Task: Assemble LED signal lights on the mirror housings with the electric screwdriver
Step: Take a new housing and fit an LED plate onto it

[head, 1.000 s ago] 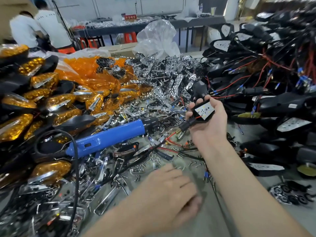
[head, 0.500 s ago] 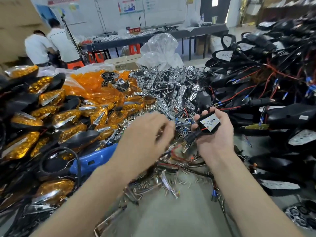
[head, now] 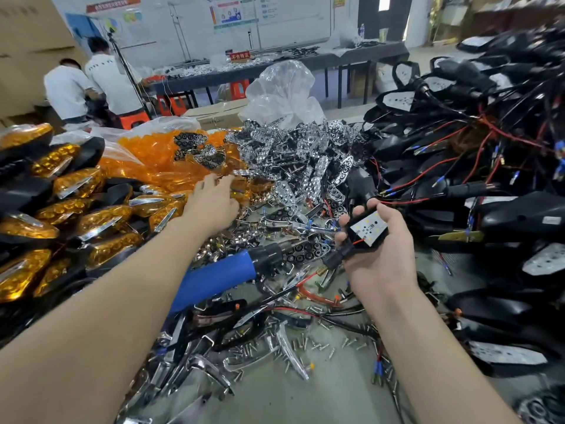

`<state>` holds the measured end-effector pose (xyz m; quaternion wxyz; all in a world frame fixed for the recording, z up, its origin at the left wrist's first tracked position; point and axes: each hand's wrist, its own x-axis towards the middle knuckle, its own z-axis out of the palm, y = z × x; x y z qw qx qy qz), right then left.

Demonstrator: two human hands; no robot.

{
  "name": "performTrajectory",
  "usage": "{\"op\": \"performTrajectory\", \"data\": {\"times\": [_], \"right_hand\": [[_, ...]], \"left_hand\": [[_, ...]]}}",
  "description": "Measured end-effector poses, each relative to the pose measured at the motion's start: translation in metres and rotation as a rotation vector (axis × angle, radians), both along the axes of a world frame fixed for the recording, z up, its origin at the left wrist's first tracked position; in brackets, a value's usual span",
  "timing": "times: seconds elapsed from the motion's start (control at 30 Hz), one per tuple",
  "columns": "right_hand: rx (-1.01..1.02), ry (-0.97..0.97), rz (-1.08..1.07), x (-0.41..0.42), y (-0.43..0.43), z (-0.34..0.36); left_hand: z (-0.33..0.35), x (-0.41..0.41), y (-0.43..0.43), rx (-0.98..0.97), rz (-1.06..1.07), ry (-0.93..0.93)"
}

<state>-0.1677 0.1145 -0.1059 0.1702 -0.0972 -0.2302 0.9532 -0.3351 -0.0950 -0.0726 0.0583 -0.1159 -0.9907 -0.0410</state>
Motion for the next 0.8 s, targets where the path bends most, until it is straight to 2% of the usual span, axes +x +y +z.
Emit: {"op": "performTrajectory", "data": {"times": [0.1,0.27,0.43,0.6,0.67,0.8], "right_hand": [[0.0,0.008,0.013,-0.001,-0.001,-0.002],[-0.005,-0.012,0.009,-0.001,-0.002,-0.001],[-0.01,-0.034,0.001,-0.001,-0.003,-0.001],[-0.021,-0.035,0.007,0.001,-0.002,0.001],[-0.032,-0.036,0.009,0.001,-0.002,0.002],[-0.041,-0.042,0.012,0.001,-0.002,0.003]], "left_hand": [[0.0,-0.009,-0.004,0.061,0.023,-0.155],[-0.001,-0.006,-0.006,0.035,0.007,-0.114],[-0.001,0.006,0.011,0.01,-0.112,0.112],[0.003,0.013,0.042,0.042,-0.26,0.108],[0.003,0.012,0.05,0.002,-0.286,0.104],[-0.003,0.005,0.066,-0.228,-0.288,0.06]]}}
